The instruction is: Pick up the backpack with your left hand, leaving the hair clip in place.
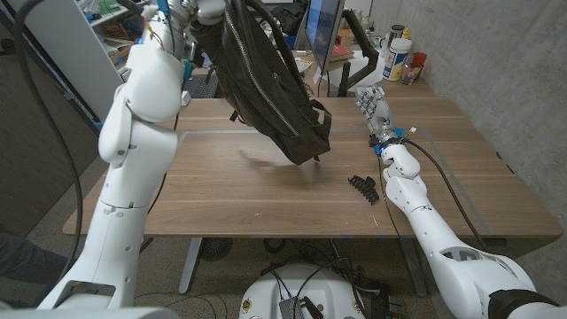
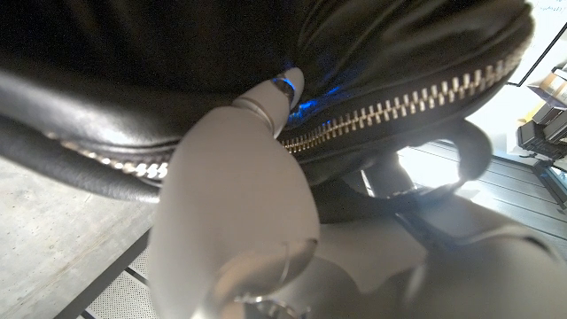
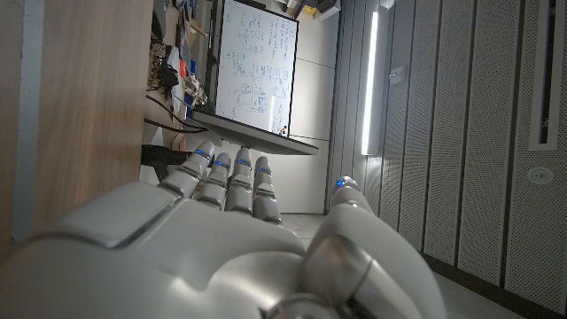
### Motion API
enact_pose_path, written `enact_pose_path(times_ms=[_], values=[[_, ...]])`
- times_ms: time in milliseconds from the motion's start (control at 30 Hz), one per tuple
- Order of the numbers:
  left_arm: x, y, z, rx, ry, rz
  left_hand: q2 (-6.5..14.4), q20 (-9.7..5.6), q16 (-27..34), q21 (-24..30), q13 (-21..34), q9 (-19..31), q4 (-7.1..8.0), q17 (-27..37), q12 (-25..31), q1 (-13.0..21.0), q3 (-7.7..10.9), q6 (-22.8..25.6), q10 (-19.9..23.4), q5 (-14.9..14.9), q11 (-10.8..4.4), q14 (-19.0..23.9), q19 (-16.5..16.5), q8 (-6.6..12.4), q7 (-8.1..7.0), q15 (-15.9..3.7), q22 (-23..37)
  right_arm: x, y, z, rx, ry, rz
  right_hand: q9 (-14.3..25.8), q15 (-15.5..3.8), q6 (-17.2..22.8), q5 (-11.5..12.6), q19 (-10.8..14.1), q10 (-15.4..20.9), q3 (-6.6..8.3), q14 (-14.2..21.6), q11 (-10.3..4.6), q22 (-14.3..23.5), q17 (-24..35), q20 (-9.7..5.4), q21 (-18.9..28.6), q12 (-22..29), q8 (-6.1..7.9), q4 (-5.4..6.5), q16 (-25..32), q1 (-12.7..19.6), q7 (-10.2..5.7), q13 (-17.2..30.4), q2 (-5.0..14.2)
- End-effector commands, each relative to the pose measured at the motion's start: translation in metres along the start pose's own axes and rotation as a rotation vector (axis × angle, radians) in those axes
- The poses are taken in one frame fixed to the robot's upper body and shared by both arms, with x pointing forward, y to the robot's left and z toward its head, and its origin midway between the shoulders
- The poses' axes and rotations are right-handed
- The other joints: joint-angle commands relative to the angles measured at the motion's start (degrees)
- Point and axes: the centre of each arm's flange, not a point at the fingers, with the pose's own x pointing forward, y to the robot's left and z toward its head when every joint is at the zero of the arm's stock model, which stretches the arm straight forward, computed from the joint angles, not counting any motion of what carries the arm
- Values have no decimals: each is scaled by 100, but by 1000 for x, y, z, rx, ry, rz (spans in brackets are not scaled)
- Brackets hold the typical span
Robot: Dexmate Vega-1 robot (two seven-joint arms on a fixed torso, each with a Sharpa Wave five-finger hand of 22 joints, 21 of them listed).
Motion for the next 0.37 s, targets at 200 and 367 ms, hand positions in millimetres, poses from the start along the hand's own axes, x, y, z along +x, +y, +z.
enact_pose_path(times_ms=[200,367], values=[[9,29,22,41,-43,62,121,-87,-79,-37,44,14,38,43,-56,-61,5,500,69,6,-32,1042,22,31,458,-1382,14,1,6,-3,1,5,7,22,14,64,21,26,47,14,42,8,32,7,-4,-29,20,5,-20,-14,-38,-7,34,26],[5,32,28,73,-44,71,133,-114,-118,-43,51,-5,46,60,-88,-71,4,500,71,-2,-47,996,15,24,448,-1419,14,5,8,-7,8,7,15,22,15,62,21,30,43,14,41,3,32,7,-6,-31,17,3,-20,-15,-38,-11,34,28]])
